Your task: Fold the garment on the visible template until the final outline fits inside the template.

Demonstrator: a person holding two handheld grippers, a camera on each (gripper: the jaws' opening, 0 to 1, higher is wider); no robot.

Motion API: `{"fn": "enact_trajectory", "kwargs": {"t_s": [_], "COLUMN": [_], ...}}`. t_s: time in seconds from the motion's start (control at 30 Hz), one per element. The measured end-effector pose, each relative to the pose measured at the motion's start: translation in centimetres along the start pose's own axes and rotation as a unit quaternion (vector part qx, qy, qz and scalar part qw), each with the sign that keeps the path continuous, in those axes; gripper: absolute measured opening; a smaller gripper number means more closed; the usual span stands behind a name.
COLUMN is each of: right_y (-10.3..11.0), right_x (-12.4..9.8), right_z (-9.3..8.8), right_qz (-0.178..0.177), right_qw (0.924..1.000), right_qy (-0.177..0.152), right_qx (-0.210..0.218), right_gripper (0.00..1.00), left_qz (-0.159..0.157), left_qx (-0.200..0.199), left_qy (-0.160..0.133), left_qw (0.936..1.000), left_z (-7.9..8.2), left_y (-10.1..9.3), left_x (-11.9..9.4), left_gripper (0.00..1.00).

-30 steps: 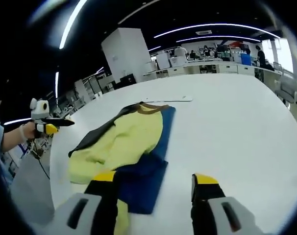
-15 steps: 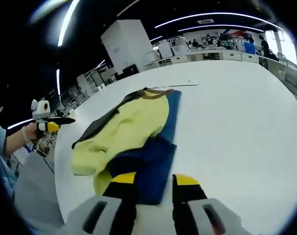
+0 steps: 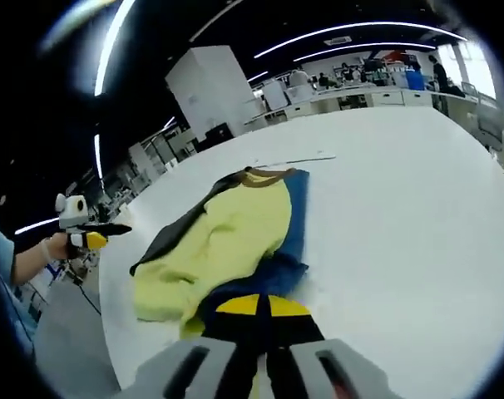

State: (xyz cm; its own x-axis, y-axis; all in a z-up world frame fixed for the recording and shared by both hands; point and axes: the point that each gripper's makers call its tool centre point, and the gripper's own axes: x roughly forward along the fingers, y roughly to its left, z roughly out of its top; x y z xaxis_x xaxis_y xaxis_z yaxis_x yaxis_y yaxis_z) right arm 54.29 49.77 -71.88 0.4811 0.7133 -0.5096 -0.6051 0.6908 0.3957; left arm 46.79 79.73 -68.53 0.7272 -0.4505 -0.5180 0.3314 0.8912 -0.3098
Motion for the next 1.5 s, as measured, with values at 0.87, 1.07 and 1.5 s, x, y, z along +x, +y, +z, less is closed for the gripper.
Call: {"fn": "enact_trajectory", "kwargs": {"t_s": [0.87,1.07,1.5], "right_y": [10.5,9.8,10.5], "right_x": [8.1,8.5,8.1], "right_z": [-4.3,-4.8,-3.9], "right_qz": [0.038,0.030,0.031], "right_qw": [0.9841,0.9829,0.9833], "right_qy": [0.082,0.090,0.075], "right_qx": [-0.153,-0.158,-0.163], "right_gripper": [0.00,0.00,0.09], "left_qz": [-0.001,0.002,0.000], "left_qx": [-0.015,-0.018,-0.022], "left_qy": [0.000,-0.002,-0.005], "left_qw": [0.9999,0.9998,0.9998], "left_z": [-1.1,-1.1,-1.2], "left_y": [-0.1,0.1,-0.4], "left_x": [-0.3,-0.4,-0.5], "left_gripper": [0.69,0.69,0.69]}}
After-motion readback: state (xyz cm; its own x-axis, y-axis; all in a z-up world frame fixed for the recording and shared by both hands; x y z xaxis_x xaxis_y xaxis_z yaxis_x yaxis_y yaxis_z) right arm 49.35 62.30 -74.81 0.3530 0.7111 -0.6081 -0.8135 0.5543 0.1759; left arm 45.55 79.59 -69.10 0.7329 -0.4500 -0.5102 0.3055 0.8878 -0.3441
